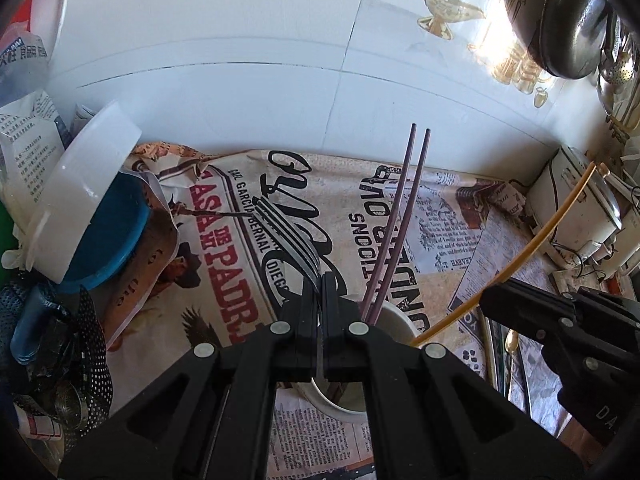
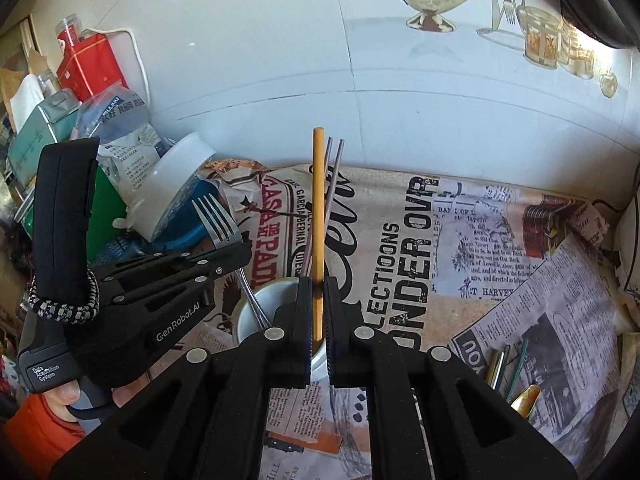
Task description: Organize utensils
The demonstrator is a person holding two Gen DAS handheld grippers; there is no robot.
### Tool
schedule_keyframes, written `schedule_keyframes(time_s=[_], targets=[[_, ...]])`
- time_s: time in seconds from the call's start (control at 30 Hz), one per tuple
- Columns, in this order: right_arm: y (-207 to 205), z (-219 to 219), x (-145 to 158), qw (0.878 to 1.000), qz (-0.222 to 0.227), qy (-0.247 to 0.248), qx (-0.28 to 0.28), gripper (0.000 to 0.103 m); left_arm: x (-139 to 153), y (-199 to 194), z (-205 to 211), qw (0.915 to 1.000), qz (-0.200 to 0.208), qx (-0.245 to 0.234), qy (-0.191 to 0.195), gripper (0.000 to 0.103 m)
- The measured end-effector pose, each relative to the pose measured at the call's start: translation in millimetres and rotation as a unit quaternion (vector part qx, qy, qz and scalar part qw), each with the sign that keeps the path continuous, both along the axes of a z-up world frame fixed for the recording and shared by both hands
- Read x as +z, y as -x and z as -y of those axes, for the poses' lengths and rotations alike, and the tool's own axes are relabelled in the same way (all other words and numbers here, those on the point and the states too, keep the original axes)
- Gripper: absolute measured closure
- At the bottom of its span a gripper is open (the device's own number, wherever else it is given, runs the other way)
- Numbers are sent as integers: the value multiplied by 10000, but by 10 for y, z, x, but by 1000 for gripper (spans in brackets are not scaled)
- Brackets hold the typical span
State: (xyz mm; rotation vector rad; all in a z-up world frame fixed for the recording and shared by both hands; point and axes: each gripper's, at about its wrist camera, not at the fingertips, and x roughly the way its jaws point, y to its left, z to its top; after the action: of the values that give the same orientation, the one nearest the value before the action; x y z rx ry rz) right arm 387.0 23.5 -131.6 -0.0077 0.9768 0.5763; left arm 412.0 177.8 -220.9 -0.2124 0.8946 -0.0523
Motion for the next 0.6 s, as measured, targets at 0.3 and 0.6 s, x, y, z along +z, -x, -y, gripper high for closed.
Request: schedule_keyframes(time_s=[0.3,0.6], targets=[[-88,-38,-101,9998,-171,81,-54,97,-146,-55,36,9995,-268,-158,49,102],[-65,-53,-69,9996,-156,214,46,93,-79,8,36,9994,-306,-131,-15,101]])
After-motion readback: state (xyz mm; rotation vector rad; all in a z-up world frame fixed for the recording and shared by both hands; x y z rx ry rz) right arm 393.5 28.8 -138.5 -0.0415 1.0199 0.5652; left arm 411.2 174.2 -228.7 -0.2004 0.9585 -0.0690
